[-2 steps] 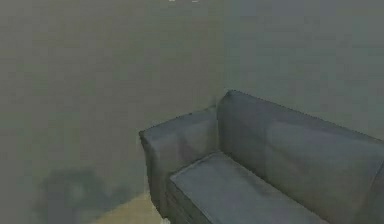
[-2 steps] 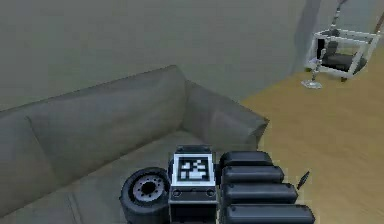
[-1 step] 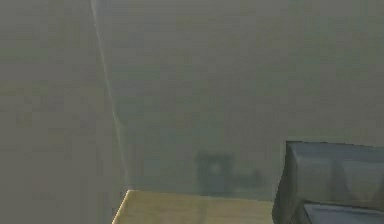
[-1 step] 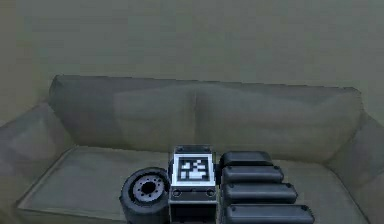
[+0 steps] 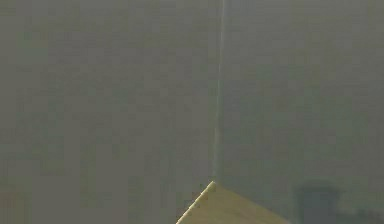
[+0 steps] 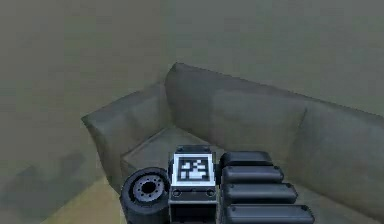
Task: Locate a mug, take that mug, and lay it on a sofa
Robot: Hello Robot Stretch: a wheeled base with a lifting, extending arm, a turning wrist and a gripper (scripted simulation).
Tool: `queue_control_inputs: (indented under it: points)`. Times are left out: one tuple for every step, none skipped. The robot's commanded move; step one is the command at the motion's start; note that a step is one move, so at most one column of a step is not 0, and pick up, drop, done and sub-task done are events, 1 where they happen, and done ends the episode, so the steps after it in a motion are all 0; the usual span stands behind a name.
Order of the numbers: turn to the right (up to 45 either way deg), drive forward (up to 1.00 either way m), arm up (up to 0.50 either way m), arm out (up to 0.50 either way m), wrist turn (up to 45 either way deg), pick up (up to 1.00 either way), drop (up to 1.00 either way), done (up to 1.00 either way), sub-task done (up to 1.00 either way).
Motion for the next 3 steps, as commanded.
queue_control_inputs:
  points:
    - [45.0, 0.0, 0.0, 0.0, 0.0, 0.0, 0.0, 0.0, 0.0]
    - [21.0, 0.0, 0.0, 0.0, 0.0, 0.0, 0.0, 0.0, 0.0]
    - [0.0, 0.0, 0.0, 0.48, 0.0, 0.0, 0.0, 0.0, 0.0]
